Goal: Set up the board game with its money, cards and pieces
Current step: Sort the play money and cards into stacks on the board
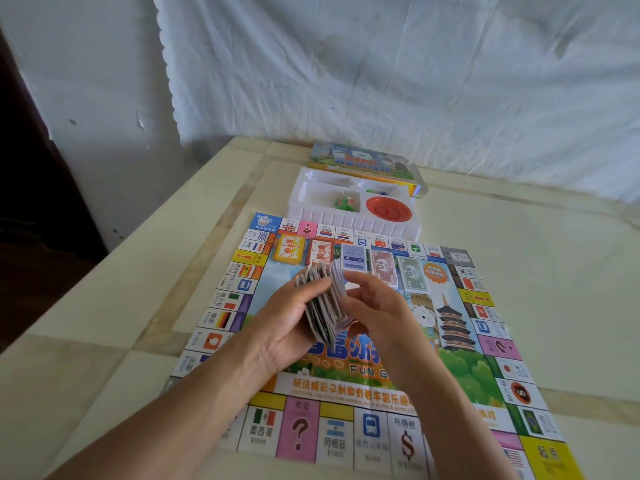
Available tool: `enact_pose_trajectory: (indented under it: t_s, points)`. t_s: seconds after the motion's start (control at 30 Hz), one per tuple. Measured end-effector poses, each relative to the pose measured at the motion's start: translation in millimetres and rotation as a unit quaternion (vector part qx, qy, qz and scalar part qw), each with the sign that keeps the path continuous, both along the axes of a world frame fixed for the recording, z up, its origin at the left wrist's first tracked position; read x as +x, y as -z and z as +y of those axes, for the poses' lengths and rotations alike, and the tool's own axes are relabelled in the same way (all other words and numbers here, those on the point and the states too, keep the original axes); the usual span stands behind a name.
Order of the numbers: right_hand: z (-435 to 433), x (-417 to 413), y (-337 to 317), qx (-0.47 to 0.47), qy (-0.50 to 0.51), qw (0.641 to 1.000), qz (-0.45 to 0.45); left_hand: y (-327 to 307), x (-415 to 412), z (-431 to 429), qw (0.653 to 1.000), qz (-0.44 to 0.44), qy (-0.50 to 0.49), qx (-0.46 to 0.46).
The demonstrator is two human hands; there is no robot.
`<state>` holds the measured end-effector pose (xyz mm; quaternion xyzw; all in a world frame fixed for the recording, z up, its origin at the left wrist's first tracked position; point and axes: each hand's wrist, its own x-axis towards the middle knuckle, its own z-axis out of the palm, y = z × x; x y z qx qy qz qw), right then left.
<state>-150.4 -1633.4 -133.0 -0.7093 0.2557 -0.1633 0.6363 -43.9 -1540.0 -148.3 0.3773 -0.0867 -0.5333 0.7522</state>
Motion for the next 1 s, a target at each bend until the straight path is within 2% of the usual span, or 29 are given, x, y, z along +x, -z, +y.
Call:
enact_pose_trajectory:
  t_s: [0.13, 0.63, 1.0]
  points:
    - [-4.8, -3.2, -1.3, 0.049, 0.004, 0.998, -0.031, -2.2, 1.2, 1.3, 1.0, 0.01, 0.005, -0.014]
    - [-8.2, -2.9, 1.5, 0.059, 0.007, 0.997, -0.054, -3.7, 2.5, 2.8, 1.0, 0.008, 0.009, -0.005]
    - [3.0, 1.4, 5.9, 0.063, -0.013, 0.997, -0.031, -2.0, -0.9, 0.7, 0.997, -0.073, 0.019, -0.008]
